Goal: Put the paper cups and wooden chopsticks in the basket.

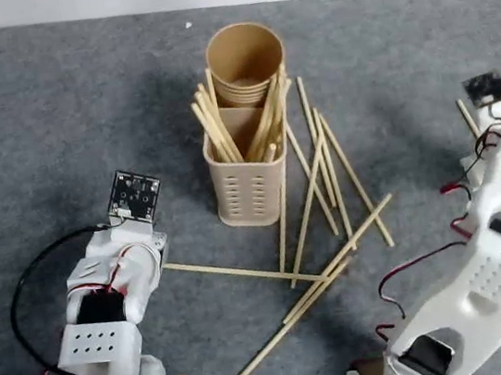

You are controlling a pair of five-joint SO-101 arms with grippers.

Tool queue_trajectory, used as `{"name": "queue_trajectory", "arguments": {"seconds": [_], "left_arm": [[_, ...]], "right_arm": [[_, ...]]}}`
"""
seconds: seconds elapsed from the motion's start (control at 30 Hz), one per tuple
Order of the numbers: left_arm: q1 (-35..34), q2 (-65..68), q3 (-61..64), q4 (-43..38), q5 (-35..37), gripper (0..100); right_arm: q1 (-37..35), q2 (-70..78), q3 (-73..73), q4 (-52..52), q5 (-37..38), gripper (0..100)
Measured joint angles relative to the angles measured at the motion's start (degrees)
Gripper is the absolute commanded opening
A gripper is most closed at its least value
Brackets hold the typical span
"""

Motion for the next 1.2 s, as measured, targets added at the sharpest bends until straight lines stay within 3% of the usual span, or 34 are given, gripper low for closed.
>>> {"name": "queue_trajectory", "arguments": {"seconds": [0.1, 0.37, 0.6, 0.77, 1.0, 1.2], "left_arm": [[0.0, 0.0, 0.0, 0.0, 0.0, 15], [0.0, 0.0, 0.0, 0.0, 0.0, 15], [0.0, 0.0, 0.0, 0.0, 0.0, 15], [0.0, 0.0, 0.0, 0.0, 0.0, 15], [0.0, 0.0, 0.0, 0.0, 0.0, 15], [0.0, 0.0, 0.0, 0.0, 0.0, 15]], "right_arm": [[-0.18, 2.81, -2.46, 0.18, 1.85, 1.0], [0.53, 5.45, -8.0, 5.1, 1.23, 0.5], [-1.67, -5.1, -16.53, 19.16, -12.66, 0.5], [-11.78, -25.41, -17.58, 22.42, -26.37, 0.5], [-36.31, -53.8, -17.58, 20.04, -46.51, 0.5], [-53.8, -64.88, -6.86, 8.18, -52.13, 0.5]]}}
